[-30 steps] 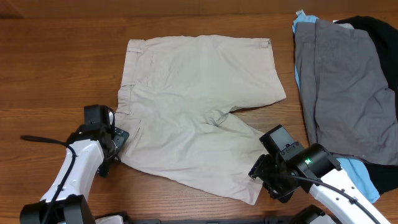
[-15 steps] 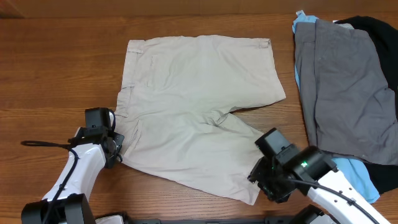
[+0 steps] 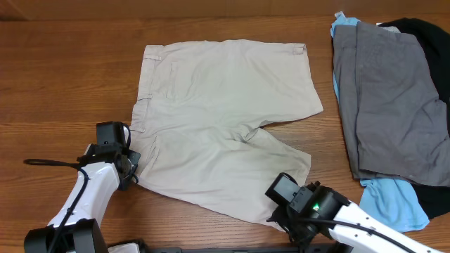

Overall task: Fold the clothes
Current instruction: 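Grasp the bottom corners of the shorts with both grippers, then lift the shorts' bottom edge and fold it upward toward the waistband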

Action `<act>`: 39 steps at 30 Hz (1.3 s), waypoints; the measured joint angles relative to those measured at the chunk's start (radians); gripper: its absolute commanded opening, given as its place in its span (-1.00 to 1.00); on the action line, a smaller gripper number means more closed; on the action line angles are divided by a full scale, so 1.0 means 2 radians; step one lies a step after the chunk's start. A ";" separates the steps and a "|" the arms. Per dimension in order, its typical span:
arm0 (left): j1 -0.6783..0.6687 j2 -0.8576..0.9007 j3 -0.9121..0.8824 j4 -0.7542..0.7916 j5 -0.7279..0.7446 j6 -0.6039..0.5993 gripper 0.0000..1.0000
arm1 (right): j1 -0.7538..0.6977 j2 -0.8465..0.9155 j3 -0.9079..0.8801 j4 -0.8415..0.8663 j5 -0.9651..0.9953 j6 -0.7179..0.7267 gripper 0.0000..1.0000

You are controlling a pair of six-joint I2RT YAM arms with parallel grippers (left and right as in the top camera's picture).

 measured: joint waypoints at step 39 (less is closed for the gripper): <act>0.016 -0.108 0.192 -0.253 0.016 0.157 -0.92 | 0.003 -0.070 0.256 -0.268 0.130 -0.005 -0.92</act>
